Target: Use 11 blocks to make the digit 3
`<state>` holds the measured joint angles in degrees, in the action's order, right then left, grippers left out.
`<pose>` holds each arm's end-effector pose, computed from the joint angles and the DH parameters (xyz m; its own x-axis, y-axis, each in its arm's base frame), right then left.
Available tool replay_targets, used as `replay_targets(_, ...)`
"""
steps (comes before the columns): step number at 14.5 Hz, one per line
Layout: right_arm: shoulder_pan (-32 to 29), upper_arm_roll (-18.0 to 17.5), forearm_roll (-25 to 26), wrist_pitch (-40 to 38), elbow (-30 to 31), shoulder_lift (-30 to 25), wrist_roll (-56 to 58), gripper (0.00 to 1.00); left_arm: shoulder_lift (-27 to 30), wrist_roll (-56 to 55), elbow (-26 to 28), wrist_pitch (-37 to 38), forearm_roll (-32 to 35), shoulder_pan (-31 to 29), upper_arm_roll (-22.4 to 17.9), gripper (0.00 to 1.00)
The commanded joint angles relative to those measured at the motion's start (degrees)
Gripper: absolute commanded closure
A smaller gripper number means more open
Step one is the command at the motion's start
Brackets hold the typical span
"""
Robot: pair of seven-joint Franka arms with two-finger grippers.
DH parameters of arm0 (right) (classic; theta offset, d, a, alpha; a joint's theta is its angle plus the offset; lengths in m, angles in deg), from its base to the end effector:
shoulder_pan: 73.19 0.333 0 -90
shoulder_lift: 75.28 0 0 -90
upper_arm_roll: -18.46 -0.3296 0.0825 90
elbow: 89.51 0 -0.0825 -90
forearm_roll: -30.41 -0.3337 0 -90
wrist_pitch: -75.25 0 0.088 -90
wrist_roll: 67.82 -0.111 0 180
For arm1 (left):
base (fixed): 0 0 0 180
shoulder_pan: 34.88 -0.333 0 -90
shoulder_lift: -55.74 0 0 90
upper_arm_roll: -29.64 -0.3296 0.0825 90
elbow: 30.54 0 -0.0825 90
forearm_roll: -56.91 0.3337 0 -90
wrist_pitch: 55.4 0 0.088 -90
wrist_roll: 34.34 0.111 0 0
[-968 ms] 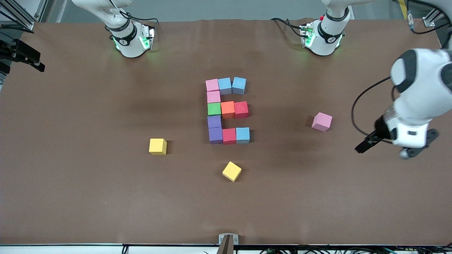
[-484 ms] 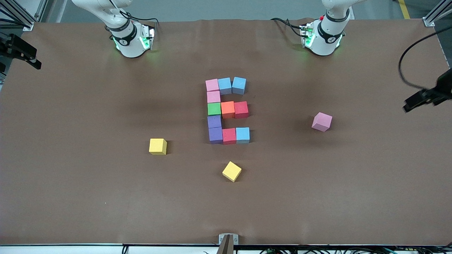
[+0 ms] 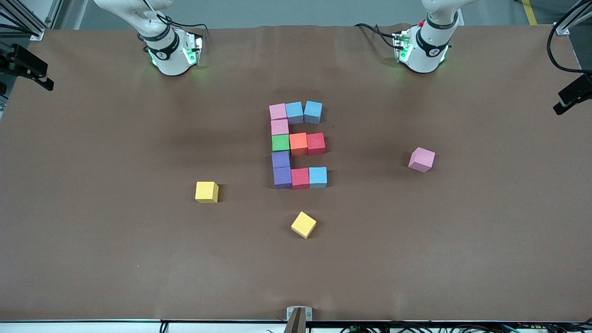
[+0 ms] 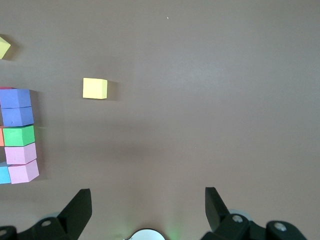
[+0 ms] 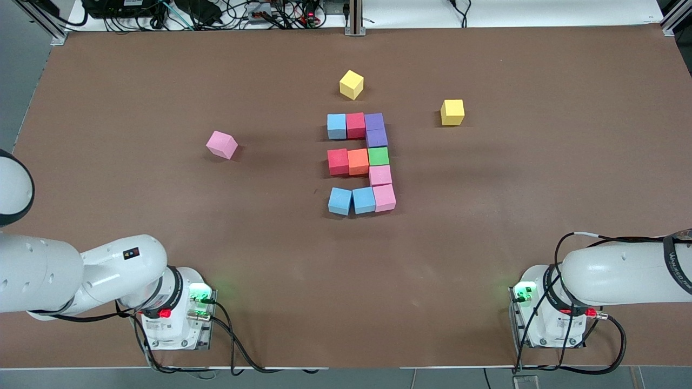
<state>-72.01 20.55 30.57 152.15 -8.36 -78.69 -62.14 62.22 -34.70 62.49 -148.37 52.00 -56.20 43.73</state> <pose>0.4576 -0.0084 0.7061 0.9965 0.0826 -0.0147 0.0826 -0.9966 -0.0009 0.4724 0.0421 0.6702 0.9850 0.1343 0.1080 0.1285 -0.9900 0.0587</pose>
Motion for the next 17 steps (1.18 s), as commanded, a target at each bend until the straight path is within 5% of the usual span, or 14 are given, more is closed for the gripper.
replay_targets(1, 0.0, 0.1, -0.1, -0.3, 0.4, -0.8, 0.4, 0.0, -2.2, -0.4, -5.2, 1.6, -3.7, 0.2, 0.2, 0.0)
replay_targets(7, -0.3, 0.4, -0.1, -3.8, 0.5, -0.8, 0.4, 0.0, -5.9, -0.2, -10.1, 4.0, 0.4, 0.8, 0.5, 0.0)
replay_targets(17, -0.3, 0.4, -0.7, -2.9, 0.5, -0.9, -0.1, 0.0, -7.5, -0.3, -10.2, 4.1, 0.7, 2.3, -1.1, 0.0)
